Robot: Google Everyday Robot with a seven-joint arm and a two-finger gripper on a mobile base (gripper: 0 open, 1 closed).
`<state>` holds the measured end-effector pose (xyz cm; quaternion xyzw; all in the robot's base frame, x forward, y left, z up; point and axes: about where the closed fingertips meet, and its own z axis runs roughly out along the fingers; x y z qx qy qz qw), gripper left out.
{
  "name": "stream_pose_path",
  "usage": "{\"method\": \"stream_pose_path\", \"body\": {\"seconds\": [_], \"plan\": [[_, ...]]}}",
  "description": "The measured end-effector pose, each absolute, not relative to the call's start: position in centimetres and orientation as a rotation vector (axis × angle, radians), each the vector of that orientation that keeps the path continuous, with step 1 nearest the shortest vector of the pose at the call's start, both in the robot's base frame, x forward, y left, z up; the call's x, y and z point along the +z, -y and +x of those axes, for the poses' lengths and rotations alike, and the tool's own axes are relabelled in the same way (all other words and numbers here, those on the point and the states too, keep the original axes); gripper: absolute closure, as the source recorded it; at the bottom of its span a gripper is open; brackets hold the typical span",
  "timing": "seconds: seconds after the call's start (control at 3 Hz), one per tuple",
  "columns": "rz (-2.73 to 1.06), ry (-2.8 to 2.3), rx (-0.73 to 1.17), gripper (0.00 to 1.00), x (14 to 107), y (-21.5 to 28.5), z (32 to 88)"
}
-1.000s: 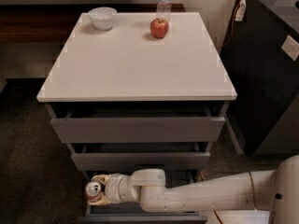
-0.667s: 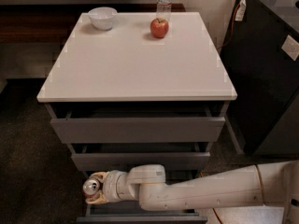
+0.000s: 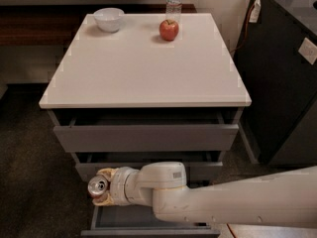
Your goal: Pick coke can from bottom drawer and place on counter
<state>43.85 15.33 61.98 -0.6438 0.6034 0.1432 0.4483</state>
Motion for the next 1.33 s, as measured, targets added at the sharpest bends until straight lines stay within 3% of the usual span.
{"method": "stream_pose_path", "body": {"seconds": [1.33], "plan": [[-1.463, -1.461, 0.468, 1.0, 68.9, -12.5, 43.1]]}}
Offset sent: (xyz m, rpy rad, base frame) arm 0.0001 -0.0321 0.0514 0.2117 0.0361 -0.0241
